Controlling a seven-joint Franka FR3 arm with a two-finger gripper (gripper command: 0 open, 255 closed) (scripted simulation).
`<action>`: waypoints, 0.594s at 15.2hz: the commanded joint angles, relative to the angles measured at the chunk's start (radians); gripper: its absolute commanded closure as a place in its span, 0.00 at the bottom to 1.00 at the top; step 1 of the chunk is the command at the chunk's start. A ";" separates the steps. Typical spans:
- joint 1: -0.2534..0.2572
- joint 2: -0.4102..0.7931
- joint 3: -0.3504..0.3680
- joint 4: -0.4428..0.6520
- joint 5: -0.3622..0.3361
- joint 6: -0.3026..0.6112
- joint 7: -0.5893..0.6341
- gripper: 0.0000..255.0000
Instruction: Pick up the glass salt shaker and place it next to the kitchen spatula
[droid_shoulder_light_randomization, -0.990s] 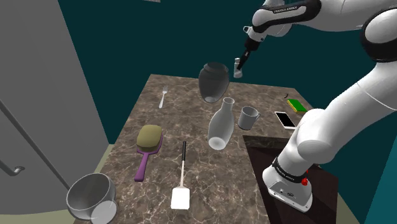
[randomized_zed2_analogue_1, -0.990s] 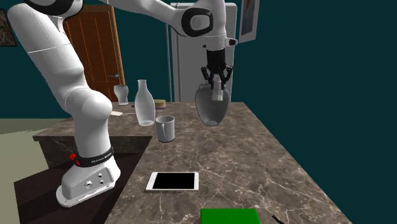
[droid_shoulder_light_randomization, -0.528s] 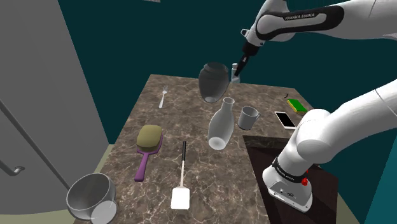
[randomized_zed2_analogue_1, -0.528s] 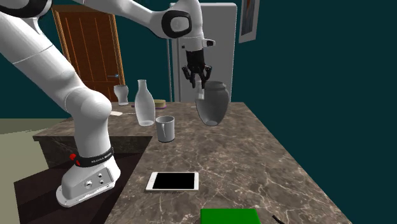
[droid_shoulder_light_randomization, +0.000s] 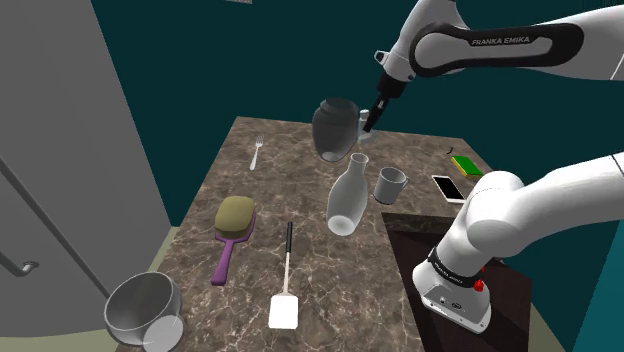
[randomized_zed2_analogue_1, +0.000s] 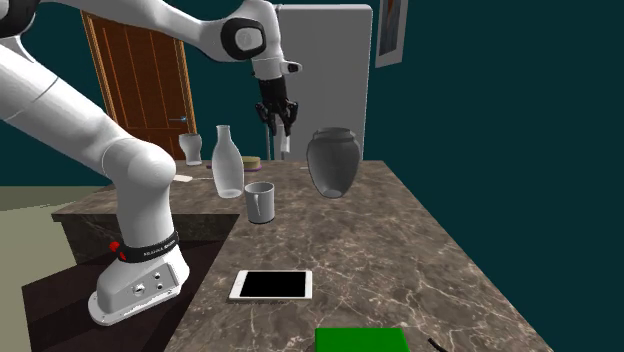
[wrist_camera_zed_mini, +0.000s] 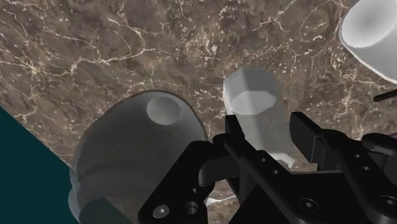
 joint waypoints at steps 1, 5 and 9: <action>0.012 -0.037 0.048 -0.031 0.014 -0.007 0.053 1.00; 0.042 -0.109 0.143 -0.084 0.051 -0.029 0.152 1.00; 0.084 -0.162 0.239 -0.118 0.100 -0.050 0.252 1.00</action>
